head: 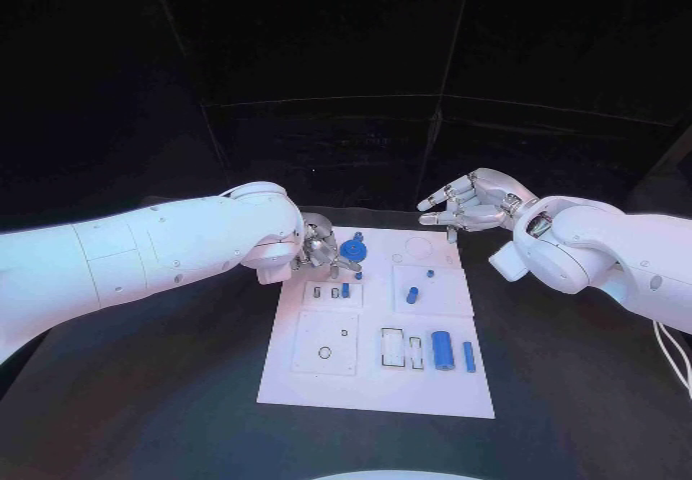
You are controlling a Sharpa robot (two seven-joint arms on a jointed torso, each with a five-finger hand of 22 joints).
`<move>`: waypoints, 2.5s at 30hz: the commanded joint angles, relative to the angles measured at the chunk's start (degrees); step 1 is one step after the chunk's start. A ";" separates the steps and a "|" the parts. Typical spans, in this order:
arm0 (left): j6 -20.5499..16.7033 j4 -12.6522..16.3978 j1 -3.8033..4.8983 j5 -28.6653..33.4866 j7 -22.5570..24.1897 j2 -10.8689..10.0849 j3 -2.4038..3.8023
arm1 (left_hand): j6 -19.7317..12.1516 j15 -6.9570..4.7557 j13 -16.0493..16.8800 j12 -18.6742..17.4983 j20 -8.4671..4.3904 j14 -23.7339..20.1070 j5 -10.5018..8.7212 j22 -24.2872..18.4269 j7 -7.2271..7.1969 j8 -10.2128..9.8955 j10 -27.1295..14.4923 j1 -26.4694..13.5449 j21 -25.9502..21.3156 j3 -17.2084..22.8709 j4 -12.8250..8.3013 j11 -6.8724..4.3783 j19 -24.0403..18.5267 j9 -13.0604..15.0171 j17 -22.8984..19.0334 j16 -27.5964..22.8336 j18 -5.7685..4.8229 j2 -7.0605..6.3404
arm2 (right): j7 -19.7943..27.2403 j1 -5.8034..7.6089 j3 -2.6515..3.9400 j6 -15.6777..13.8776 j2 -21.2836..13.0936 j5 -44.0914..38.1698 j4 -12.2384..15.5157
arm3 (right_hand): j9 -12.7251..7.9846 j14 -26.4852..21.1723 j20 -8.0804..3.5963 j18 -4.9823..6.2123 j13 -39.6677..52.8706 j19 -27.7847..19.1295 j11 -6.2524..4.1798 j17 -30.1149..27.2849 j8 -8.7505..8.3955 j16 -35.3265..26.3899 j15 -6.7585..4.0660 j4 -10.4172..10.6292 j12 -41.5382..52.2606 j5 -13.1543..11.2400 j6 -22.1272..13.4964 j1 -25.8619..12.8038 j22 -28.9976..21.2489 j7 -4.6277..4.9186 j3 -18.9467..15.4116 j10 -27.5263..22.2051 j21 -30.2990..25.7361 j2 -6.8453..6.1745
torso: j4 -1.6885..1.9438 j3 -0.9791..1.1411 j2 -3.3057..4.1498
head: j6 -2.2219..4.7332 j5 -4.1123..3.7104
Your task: Assemble the parts on the task board
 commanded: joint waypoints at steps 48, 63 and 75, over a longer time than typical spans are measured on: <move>9.72 -5.86 -0.35 -0.83 -3.38 5.58 -1.33 | -2.48 0.22 -0.83 -0.82 0.14 5.95 1.09 -1.04 0.19 1.16 -1.19 2.60 -0.55 0.54 -0.55 0.20 -0.68 2.14 15.06 0.17 -0.86 1.51 | -0.80 0.14 0.04 -1.52 1.15 -0.98 -0.96 | -0.10 1.44 0.09 0.27 -0.82 0.25 0.26 -0.51 -0.02 -0.58 0.09 -0.21 -0.85 2.49 -1.28 -0.49 -0.03 0.20 -0.17 -1.37 -0.41 0.10 | 0.01 -0.06 -0.03 | -1.71 0.53; 9.75 -6.32 -0.38 -0.63 -3.04 6.08 -1.32 | -2.89 0.26 -0.73 -0.78 0.19 5.95 1.16 -0.84 0.22 1.45 -1.26 4.44 -0.55 2.21 -0.88 0.24 -0.73 2.87 15.06 0.17 -0.86 1.98 | -0.58 0.13 0.04 -1.81 1.44 -1.13 -1.25 | -0.09 1.47 0.11 0.28 -0.79 0.26 0.27 -0.29 0.02 -0.46 0.11 -0.20 -0.80 3.03 -1.36 -0.47 -0.03 0.23 -0.08 -1.42 -0.44 0.15 | 0.07 -0.02 -0.02 | -1.91 0.42; 9.97 -6.41 -0.38 1.52 -2.65 6.53 -1.32 | -3.84 -0.17 -0.65 -0.95 -0.12 5.95 1.39 -0.62 -0.37 1.13 -1.48 12.30 -0.62 9.52 -4.58 -0.32 -0.86 3.54 15.06 0.17 -0.83 4.03 | -0.68 0.13 0.04 -1.66 1.68 -1.15 -1.57 | -0.09 1.47 0.12 0.28 -0.79 0.27 0.28 -0.30 0.03 -0.47 0.11 -0.21 -0.79 3.17 -1.38 -0.46 -0.03 0.23 -0.06 -1.43 -0.44 0.16 | 0.08 -0.02 -0.05 | -2.08 0.35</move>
